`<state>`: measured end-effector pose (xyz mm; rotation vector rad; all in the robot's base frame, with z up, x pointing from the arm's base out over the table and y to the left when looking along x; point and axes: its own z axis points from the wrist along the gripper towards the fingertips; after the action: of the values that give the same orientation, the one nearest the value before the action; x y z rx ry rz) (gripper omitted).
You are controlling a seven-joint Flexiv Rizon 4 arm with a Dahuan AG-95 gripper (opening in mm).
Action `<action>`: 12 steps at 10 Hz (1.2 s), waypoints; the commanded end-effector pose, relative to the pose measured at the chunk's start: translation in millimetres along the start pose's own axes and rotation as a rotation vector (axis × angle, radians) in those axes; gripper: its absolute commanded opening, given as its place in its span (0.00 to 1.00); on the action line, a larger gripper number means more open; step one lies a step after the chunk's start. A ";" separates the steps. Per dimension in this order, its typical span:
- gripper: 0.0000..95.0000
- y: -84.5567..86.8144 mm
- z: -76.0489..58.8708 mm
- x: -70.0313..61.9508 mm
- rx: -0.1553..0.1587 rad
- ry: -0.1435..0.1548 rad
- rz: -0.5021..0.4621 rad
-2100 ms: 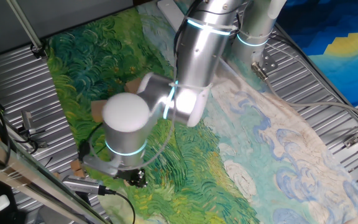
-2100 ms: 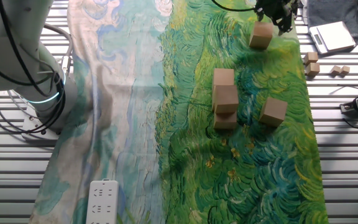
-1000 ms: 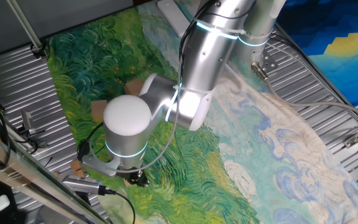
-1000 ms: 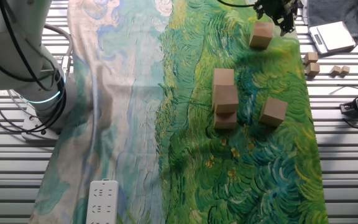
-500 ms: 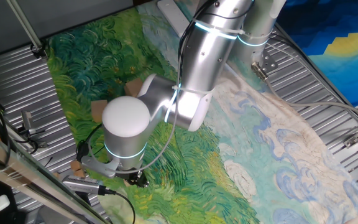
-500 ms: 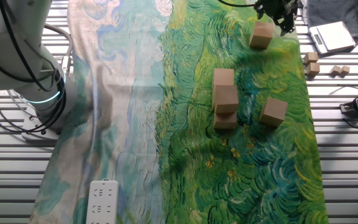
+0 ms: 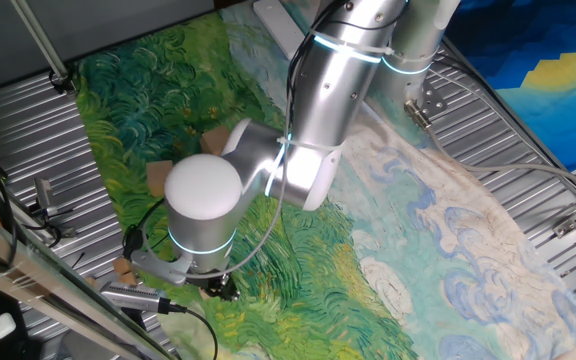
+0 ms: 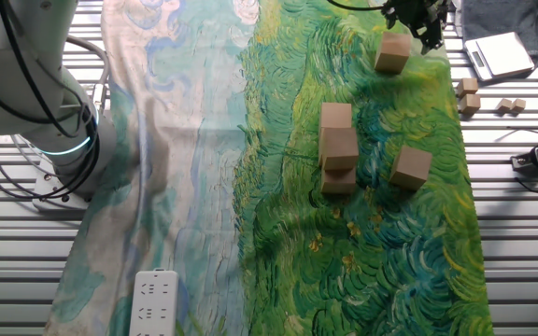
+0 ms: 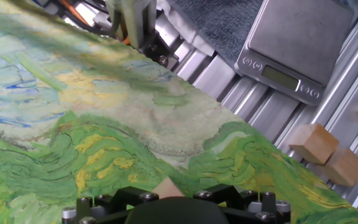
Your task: Stack the blocks into a pyramid shape
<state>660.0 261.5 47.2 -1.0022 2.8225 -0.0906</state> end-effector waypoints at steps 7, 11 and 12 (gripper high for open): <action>0.80 -4.1 -2.2 4.0 0.001 -0.054 -0.358; 0.80 -4.1 -2.3 4.0 0.018 -0.062 -0.564; 0.80 -4.1 -2.3 4.0 0.051 -0.064 -0.452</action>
<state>658.8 255.8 49.7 -1.2065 2.6461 -0.0032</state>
